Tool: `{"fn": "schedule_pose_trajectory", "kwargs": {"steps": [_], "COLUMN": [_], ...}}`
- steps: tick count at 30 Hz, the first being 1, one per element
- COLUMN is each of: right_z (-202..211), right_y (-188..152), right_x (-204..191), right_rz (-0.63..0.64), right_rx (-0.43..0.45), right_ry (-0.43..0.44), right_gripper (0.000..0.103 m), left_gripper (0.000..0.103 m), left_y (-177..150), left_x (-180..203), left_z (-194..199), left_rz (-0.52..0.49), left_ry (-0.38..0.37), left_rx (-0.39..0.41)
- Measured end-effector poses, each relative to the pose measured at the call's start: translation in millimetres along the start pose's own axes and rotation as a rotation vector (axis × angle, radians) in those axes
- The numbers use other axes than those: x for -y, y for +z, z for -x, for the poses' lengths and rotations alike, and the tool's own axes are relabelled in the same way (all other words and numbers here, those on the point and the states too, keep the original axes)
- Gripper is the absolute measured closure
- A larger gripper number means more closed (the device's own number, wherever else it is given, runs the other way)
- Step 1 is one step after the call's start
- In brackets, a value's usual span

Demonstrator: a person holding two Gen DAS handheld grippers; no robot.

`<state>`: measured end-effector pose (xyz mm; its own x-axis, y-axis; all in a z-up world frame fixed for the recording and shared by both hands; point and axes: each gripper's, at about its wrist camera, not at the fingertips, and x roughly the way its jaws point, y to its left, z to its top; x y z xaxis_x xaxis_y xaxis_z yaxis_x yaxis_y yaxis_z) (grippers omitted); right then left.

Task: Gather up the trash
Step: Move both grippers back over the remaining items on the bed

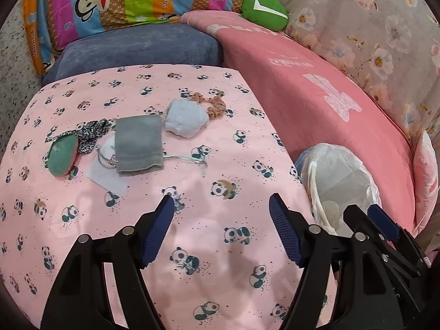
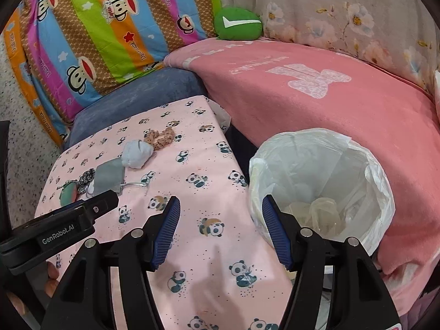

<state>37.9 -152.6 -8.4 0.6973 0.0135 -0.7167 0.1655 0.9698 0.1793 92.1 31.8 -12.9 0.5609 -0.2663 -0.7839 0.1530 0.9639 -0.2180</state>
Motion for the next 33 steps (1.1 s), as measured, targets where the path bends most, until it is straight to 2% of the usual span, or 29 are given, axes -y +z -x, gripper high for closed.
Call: {"fn": "schedule_pose_trajectory", "kwargs": {"steps": [14, 33], "right_z": [-5.7, -33.6], "right_y": [-6.1, -9.4], "right_x": [-64.4, -138.6], "right_rz": [0.084, 0.145], "right_rx": [-0.037, -0.091], "right_ry": [0.055, 0.130], "right_gripper": [0.043, 0.043], "left_gripper": [0.035, 0.035], "left_y": [-3.7, -3.7], "left_x": [-61.0, -150.6], "left_z": [19.6, 24.8], "left_rz": [0.080, 0.203], "left_ry": [0.059, 0.148], "left_rx": [0.031, 0.039]}}
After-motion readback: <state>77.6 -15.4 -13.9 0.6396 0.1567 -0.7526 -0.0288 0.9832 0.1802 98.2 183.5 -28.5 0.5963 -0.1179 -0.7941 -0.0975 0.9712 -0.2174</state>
